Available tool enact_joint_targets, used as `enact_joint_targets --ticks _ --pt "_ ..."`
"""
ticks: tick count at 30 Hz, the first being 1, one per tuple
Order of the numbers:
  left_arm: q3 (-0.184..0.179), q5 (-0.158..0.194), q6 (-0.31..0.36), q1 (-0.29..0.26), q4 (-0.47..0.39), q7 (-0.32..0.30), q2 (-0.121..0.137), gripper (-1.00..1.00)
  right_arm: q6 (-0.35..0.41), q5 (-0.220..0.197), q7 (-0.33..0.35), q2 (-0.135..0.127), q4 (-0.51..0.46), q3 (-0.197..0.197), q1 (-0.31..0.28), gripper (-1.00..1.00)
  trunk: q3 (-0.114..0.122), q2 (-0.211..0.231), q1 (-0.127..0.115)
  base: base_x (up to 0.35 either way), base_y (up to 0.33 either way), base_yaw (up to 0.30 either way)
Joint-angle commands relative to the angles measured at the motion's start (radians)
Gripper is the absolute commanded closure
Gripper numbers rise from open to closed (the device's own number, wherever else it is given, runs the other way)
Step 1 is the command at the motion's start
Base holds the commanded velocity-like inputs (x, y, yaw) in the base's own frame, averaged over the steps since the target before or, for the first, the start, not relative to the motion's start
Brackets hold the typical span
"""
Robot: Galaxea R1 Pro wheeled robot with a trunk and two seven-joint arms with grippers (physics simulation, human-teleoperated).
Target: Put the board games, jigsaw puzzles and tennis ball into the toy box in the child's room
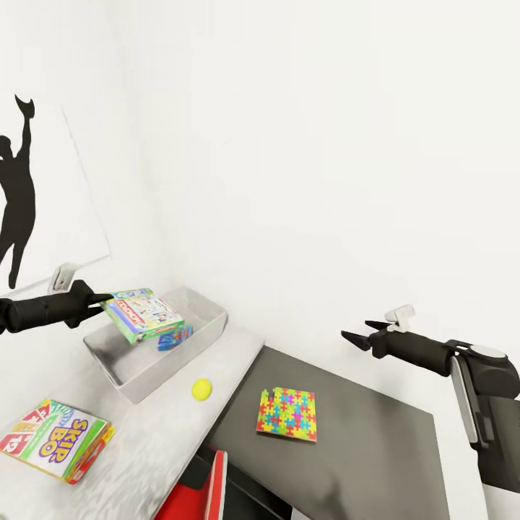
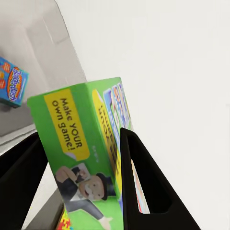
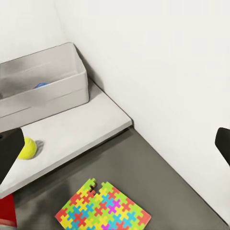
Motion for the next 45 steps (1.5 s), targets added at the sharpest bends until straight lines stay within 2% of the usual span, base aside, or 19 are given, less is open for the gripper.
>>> enact_joint_targets --ticks 1,2,3,7,8,9,11,13,15,19,23,25,26,27,30,34,37,41,45 --pt "-0.003 -0.003 0.002 -0.021 0.046 -0.004 0.010 1.00 0.005 0.009 0.010 -0.002 -0.001 -0.002 -0.001 -1.00 -0.002 -0.002 0.001 0.000 0.000 0.000" --pt "-0.007 -0.037 0.002 -0.041 0.090 -0.018 0.017 1.00 0.007 0.009 0.014 -0.003 -0.001 -0.003 -0.002 -1.00 -0.002 -0.002 0.001 0.000 0.000 0.000" --pt "-0.016 -0.108 0.003 -0.063 0.158 -0.075 0.024 1.00 0.008 0.009 0.022 -0.005 -0.001 -0.006 -0.002 -1.00 -0.002 -0.002 0.001 0.000 0.000 0.000" --pt "-0.105 -0.453 -0.002 -0.154 0.400 -0.463 0.029 1.00 0.010 0.009 0.030 0.000 -0.001 -0.006 -0.002 -1.00 -0.003 -0.002 0.001 0.000 0.000 0.000" --pt "-0.132 -0.623 -0.007 -0.188 0.512 -0.631 0.042 1.00 0.011 0.009 0.031 0.003 -0.001 -0.005 -0.002 -1.00 -0.005 -0.002 0.001 0.000 0.000 0.000" --pt "-0.136 -0.659 -0.008 -0.194 0.537 -0.667 0.048 1.00 0.011 0.009 0.031 0.002 -0.001 -0.005 -0.001 -1.00 -0.006 -0.002 0.001 0.000 0.000 0.000" --pt "-0.148 -0.804 -0.052 -0.207 0.617 -0.802 0.064 1.00 0.012 0.009 0.031 0.001 -0.001 -0.005 -0.001 -1.00 -0.009 -0.002 0.001 0.000 0.000 0.000" --pt "-0.153 -0.850 -0.079 -0.210 0.637 -0.842 0.067 1.00 0.011 0.009 0.031 0.002 -0.001 -0.004 -0.001 -1.00 -0.012 -0.002 0.001 0.000 0.000 0.000" --pt "-0.157 -0.874 -0.096 -0.212 0.647 -0.862 0.068 1.00 0.011 0.009 0.031 0.003 -0.001 -0.004 -0.001 -1.00 -0.015 -0.002 0.001 0.000 0.000 0.000" --pt "-0.163 -0.897 -0.131 -0.215 0.655 -0.881 0.072 1.00 0.010 0.009 0.031 0.003 -0.001 -0.004 -0.001 -1.00 -0.021 -0.002 0.001 0.000 0.000 0.000" --pt "-0.167 -0.901 -0.243 -0.215 0.651 -0.886 0.070 1.00 0.009 0.009 0.031 0.004 -0.001 -0.004 0.000 -1.00 -0.027 -0.002 0.001 0.000 0.000 0.000" --pt "-0.167 -0.945 -0.311 -0.214 0.654 -0.888 0.069 1.00 0.008 0.009 0.031 0.005 0.000 -0.002 0.000 -1.00 -0.030 -0.002 0.001 0.000 0.000 0.000" --pt "-0.167 -0.961 -0.322 -0.215 0.654 -0.889 0.068 1.00 0.008 0.009 0.031 0.005 -0.001 -0.002 0.000 -1.00 -0.032 -0.002 0.001 0.000 0.000 0.000" --pt "-0.167 -0.999 -0.341 -0.217 0.657 -0.894 0.067 1.00 0.007 0.009 0.031 0.005 -0.001 -0.002 0.000 -1.00 -0.034 -0.002 0.001 0.000 0.000 0.000" --pt "-0.168 -1.054 -0.371 -0.234 0.672 -0.919 0.064 1.00 0.006 0.009 0.031 0.005 -0.001 0.000 0.000 -1.00 -0.038 -0.002 0.001 0.000 0.000 0.000" --pt "-0.174 -1.091 -0.388 -0.252 0.717 -0.990 0.061 1.00 0.005 0.009 0.031 0.005 -0.001 0.003 0.000 -1.00 -0.044 -0.002 0.001 0.000 0.000 0.000" --pt "-0.203 -1.130 -0.400 -0.258 0.739 -1.034 0.059 1.00 0.004 0.009 0.031 0.005 -0.001 0.004 0.000 -1.00 -0.049 -0.002 0.001 0.000 0.000 0.000" --pt "-0.220 -1.147 -0.425 -0.260 0.751 -1.104 0.052 1.00 0.003 0.009 0.031 0.005 -0.001 0.005 0.000 -1.00 -0.055 -0.002 0.001 0.000 0.000 0.000" --pt "-0.223 -1.151 -0.430 -0.260 0.771 -1.133 0.049 1.00 0.003 0.009 0.031 0.005 -0.001 0.005 0.000 -1.00 -0.062 -0.002 0.001 0.000 0.000 0.000"
